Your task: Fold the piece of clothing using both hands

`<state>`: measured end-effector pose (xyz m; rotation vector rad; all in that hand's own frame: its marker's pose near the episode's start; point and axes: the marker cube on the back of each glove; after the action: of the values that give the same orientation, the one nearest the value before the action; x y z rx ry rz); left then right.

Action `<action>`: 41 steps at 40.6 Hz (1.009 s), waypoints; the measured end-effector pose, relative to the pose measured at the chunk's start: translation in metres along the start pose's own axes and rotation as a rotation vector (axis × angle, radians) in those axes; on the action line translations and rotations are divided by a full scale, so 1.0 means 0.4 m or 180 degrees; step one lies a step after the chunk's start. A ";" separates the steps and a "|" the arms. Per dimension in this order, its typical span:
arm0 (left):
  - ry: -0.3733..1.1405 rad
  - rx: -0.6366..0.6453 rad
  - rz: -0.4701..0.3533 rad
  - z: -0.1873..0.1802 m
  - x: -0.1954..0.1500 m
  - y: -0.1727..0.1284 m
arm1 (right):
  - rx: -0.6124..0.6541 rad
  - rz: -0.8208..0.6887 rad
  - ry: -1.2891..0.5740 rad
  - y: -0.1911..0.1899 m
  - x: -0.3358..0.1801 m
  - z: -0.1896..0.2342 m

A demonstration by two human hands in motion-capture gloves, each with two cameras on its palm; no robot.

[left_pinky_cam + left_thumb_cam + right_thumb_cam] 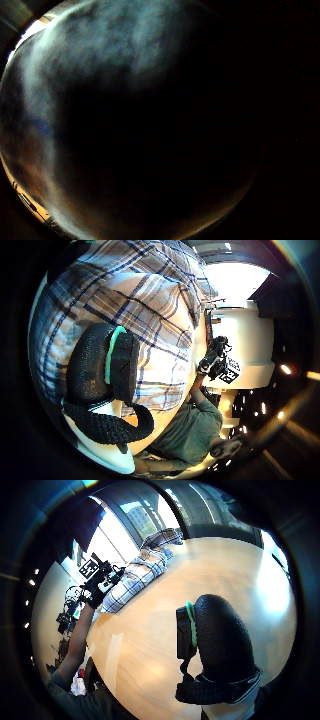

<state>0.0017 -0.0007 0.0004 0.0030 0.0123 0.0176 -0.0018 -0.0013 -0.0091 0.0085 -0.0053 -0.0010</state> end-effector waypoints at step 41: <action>0.0140 -0.0112 -0.0034 0.004 0.014 0.012 | -0.0099 0.0025 -0.0522 0.011 -0.060 -0.050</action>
<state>0.0072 0.0044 0.0019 -0.0328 0.0560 0.0071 -0.0256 0.0031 -0.0290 -0.0228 -0.1693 0.0062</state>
